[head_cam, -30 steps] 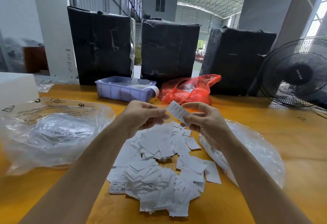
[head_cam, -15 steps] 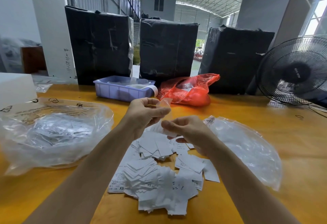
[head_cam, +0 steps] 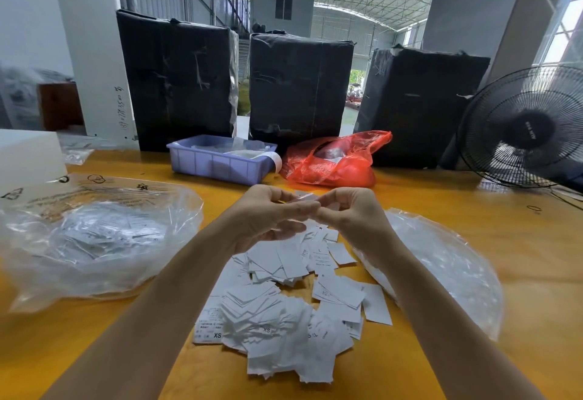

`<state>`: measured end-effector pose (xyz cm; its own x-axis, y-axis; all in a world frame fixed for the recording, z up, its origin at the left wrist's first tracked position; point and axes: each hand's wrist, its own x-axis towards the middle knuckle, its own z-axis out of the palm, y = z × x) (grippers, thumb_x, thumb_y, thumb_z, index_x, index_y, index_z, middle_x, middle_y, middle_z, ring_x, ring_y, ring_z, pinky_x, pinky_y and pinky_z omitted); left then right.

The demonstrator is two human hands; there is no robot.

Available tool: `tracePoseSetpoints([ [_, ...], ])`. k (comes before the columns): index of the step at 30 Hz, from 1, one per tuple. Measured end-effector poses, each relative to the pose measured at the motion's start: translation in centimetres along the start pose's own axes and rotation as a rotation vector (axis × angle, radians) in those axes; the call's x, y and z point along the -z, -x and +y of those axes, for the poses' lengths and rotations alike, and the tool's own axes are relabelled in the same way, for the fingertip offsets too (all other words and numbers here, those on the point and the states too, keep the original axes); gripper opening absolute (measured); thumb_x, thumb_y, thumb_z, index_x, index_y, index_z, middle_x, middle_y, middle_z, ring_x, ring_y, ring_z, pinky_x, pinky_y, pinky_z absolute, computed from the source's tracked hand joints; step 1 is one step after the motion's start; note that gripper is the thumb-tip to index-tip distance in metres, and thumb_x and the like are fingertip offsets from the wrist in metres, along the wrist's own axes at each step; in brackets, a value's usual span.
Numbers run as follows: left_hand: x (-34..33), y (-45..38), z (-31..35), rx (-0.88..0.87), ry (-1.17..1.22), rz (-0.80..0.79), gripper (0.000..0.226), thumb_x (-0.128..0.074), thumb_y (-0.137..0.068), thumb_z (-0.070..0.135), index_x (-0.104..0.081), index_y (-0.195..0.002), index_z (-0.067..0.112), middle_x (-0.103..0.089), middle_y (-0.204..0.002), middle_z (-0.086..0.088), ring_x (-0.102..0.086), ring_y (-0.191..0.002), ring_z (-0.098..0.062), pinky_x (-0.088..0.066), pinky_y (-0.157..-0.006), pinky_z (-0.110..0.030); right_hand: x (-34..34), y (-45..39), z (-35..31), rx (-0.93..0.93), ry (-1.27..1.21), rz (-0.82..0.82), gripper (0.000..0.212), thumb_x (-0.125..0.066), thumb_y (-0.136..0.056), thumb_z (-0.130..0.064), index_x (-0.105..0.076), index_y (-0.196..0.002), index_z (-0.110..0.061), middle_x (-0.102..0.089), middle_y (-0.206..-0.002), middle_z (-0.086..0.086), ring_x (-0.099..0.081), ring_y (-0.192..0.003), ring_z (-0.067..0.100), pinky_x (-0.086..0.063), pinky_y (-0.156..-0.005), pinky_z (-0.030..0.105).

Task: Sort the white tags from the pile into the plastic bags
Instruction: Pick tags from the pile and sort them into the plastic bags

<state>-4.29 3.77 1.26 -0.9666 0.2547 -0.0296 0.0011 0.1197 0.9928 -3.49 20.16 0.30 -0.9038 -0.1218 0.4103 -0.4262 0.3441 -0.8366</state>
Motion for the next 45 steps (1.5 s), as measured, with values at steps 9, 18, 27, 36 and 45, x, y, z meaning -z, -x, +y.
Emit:
tracePoseSetpoints([
  [9, 0.5, -0.8, -0.7, -0.023, -0.012, 0.207, 0.016, -0.083, -0.064, 0.015, -0.07, -0.072, 0.013, -0.069, -0.057, 0.005, -0.063, -0.048, 0.0, -0.05, -0.046, -0.013, 1.9, -0.5, 0.1, -0.078, -0.091, 0.046, 0.041, -0.072, -0.078, -0.003, -0.055, -0.113, -0.016, -0.062, -0.104, 0.01, -0.066, -0.089, 0.02, -0.056, -0.067, 0.02],
  [18, 0.3, -0.8, -0.6, -0.028, 0.14, 0.222, 0.028, -0.08, -0.063, -0.002, -0.064, -0.083, 0.008, -0.071, -0.06, 0.009, -0.067, -0.055, -0.001, -0.047, -0.045, -0.011, 2.6, -0.7, -0.1, -0.093, -0.124, 0.028, 0.026, -0.064, -0.086, -0.003, -0.059, -0.111, -0.007, -0.064, -0.106, 0.015, -0.068, -0.083, 0.023, -0.054, -0.063, 0.019],
  [27, -0.3, -0.7, -0.4, -0.05, 0.129, 0.182, 0.029, -0.081, -0.066, 0.009, -0.065, -0.089, 0.006, -0.071, -0.062, 0.007, -0.068, -0.056, -0.004, -0.05, -0.05, -0.013, 2.0, -0.3, -0.3, -0.115, -0.03, -0.146, 0.016, -0.071, -0.079, -0.002, -0.068, -0.09, -0.013, -0.071, -0.092, 0.0, -0.07, -0.083, 0.014, -0.057, -0.066, 0.02],
  [36, -0.4, -0.5, -0.5, -0.065, 0.145, 0.177, 0.028, -0.081, -0.063, 0.003, -0.066, -0.086, 0.01, -0.072, -0.069, 0.001, -0.068, -0.057, -0.003, -0.048, -0.049, -0.012, 3.0, -0.6, -0.4, -0.172, -0.503, 0.169, 0.025, -0.078, -0.063, -0.013, -0.069, -0.085, -0.011, -0.073, -0.084, 0.004, -0.066, -0.072, 0.012, -0.05, -0.057, 0.019],
  [45, -0.5, -0.6, -0.5, -0.046, 0.112, 0.175, 0.027, -0.082, -0.065, 0.006, -0.065, -0.085, 0.012, -0.073, -0.069, 0.002, -0.069, -0.059, -0.005, -0.049, -0.049, -0.013, 1.1, -0.3, -0.6, -0.201, -0.376, 0.113, 0.013, -0.076, -0.075, -0.01, -0.066, -0.082, -0.012, -0.072, -0.075, 0.006, -0.069, -0.063, 0.014, -0.052, -0.055, 0.018],
])
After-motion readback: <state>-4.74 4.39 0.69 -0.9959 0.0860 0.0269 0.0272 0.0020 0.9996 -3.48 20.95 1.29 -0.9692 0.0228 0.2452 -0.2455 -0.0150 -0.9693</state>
